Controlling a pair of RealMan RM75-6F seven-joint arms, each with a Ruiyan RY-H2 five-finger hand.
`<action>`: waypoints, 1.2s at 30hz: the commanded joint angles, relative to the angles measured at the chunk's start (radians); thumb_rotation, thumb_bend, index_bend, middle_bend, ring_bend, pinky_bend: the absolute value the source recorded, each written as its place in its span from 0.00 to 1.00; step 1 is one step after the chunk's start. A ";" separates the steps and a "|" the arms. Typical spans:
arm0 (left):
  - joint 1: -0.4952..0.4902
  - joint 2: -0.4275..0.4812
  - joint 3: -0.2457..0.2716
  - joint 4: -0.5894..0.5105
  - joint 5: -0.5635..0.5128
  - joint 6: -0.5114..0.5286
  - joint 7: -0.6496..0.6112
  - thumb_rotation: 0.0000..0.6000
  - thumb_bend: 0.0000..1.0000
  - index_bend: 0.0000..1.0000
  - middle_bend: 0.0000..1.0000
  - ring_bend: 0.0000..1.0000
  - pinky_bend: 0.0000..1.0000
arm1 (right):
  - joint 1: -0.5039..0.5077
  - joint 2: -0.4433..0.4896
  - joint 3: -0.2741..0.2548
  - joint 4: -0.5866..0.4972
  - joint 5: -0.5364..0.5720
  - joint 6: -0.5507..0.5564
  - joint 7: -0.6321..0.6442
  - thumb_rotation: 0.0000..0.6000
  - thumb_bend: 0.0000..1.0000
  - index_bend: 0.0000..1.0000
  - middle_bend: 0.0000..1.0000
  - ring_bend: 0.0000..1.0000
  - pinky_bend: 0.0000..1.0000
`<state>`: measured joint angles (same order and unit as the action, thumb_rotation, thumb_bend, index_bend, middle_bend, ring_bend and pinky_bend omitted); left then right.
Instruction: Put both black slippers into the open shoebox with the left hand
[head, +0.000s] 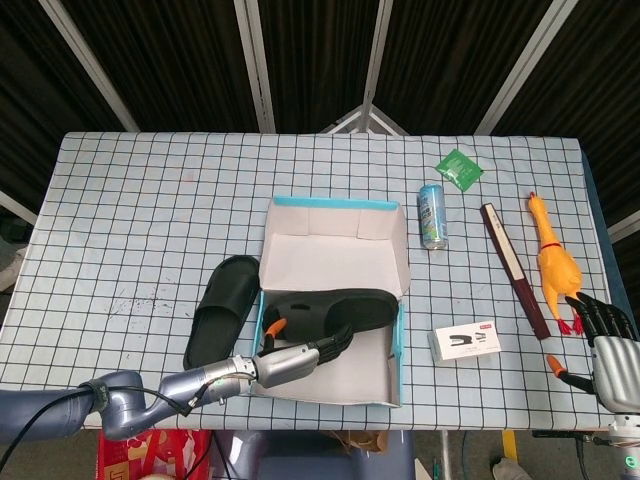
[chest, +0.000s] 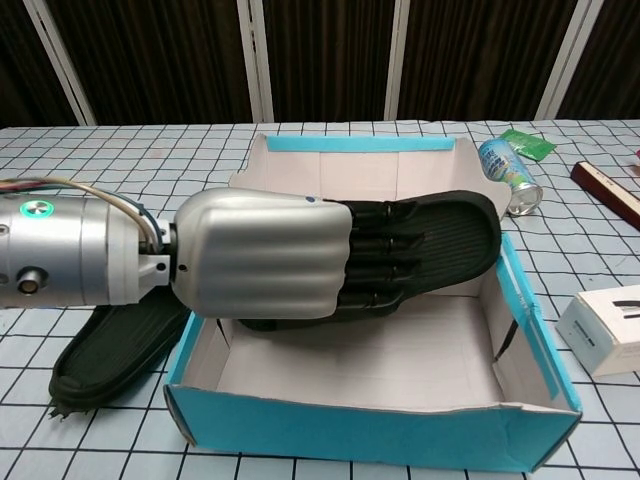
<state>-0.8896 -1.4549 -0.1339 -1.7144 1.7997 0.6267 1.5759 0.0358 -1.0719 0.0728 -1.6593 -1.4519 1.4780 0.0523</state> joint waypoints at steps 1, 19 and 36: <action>-0.004 0.008 -0.002 -0.013 0.003 -0.002 0.005 1.00 0.34 0.03 0.01 0.00 0.07 | -0.001 0.001 0.000 0.000 0.001 0.001 0.001 1.00 0.26 0.15 0.12 0.12 0.10; 0.158 0.298 0.000 -0.271 -0.018 0.327 -0.355 0.99 0.34 0.08 0.16 0.00 0.07 | -0.001 -0.001 0.001 -0.001 0.002 0.002 -0.002 1.00 0.26 0.15 0.12 0.12 0.10; 0.437 0.330 0.085 -0.111 -0.269 0.628 -1.013 0.81 0.31 0.06 0.15 0.00 0.07 | -0.002 0.000 -0.003 -0.012 -0.002 0.000 -0.015 1.00 0.26 0.15 0.12 0.12 0.10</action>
<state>-0.4876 -1.1004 -0.0617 -1.9129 1.5984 1.2467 0.6554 0.0343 -1.0716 0.0699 -1.6709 -1.4540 1.4776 0.0372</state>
